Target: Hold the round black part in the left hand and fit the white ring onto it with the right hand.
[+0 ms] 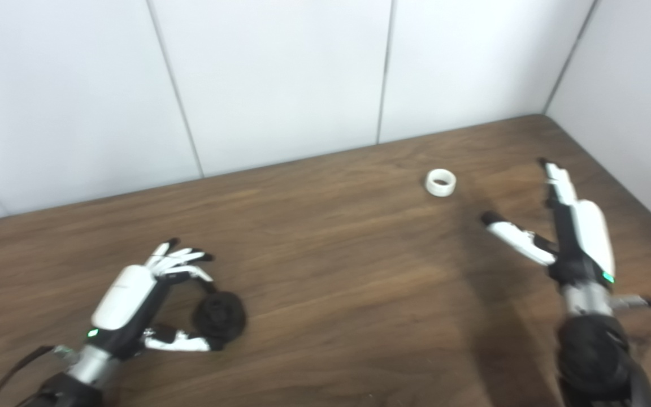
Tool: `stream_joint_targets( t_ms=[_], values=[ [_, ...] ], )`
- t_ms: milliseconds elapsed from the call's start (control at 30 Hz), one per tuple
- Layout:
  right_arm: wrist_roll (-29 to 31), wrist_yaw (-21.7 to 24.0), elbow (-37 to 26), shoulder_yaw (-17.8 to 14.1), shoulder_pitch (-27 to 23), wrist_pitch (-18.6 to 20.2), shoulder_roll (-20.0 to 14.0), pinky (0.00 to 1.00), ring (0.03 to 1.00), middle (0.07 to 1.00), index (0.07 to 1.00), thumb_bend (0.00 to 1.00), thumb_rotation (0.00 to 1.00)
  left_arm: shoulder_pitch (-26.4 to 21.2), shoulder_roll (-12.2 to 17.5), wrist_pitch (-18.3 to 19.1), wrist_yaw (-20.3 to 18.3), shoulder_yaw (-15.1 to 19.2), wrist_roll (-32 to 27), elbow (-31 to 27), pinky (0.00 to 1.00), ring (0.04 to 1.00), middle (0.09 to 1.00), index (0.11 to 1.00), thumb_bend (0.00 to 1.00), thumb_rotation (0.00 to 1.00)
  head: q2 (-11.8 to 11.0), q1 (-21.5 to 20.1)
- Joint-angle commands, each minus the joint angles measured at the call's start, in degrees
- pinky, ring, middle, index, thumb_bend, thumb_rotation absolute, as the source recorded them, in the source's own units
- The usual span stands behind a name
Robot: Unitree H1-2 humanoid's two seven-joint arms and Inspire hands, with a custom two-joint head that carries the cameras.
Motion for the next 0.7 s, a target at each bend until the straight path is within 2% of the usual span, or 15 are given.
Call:
stream_joint_targets(
  t_ms=[0, 100, 167, 233, 333, 533, 667],
  values=[
    [-5.3, 2.0, -0.4, 0.6, -3.0, 2.1, -4.5, 0.79, 0.999, 1.0, 0.969, 0.86, 0.76, 0.5, 3.2, 1.0, -1.7, -2.4, 1.2, 3.2, 1.0, 0.872, 0.82, 0.476, 0.52, 0.05, -0.2, -2.0],
    [-9.2, 6.5, 0.7, 1.2, -5.4, 3.8, -7.6, 0.8, 1.0, 1.0, 0.952, 0.89, 0.72, -0.4, 4.2, 1.0, -0.3, -4.2, 0.1, 3.7, 1.0, 0.869, 0.817, 0.477, 0.52, 0.05, -0.6, -3.7],
    [-12.0, 10.4, 1.2, 1.1, -7.2, 4.1, -9.0, 0.85, 1.0, 1.0, 0.955, 0.91, 0.73, -0.9, 4.7, 1.0, 0.5, -5.3, -0.3, 3.9, 1.0, 0.867, 0.816, 0.476, 0.52, 0.05, -0.7, -4.3],
    [-14.0, 13.8, 1.2, 1.0, -9.0, 4.1, -9.8, 0.91, 1.0, 1.0, 0.935, 0.91, 0.66, -1.4, 5.1, 1.0, 1.3, -6.4, -0.6, 4.3, 1.0, 0.859, 0.811, 0.476, 0.52, 0.05, -0.7, -4.8],
    [-15.5, 18.0, 1.9, 1.6, -11.1, 4.1, -12.3, 0.93, 1.0, 1.0, 0.918, 0.91, 0.61, -1.8, 5.4, 1.0, 1.3, -7.4, -0.9, 4.3, 1.0, 0.86, 0.813, 0.476, 0.51, 0.05, -0.8, -5.1],
    [-16.4, 20.4, 4.6, 3.9, -13.9, 3.4, -17.0, 0.9, 1.0, 1.0, 0.9, 0.94, 0.59, -2.2, 5.6, 1.0, 2.2, -9.0, -1.7, 4.8, 1.0, 0.855, 0.812, 0.476, 0.51, 0.05, -1.1, -5.5],
    [-17.1, 22.0, 5.7, 5.5, -16.2, 2.9, -19.7, 0.9, 1.0, 1.0, 0.896, 0.97, 0.62, -2.4, 5.8, 1.0, 2.8, -10.2, -2.6, 5.1, 1.0, 0.858, 0.813, 0.476, 0.51, 0.05, -1.1, -5.7]
  ],
)
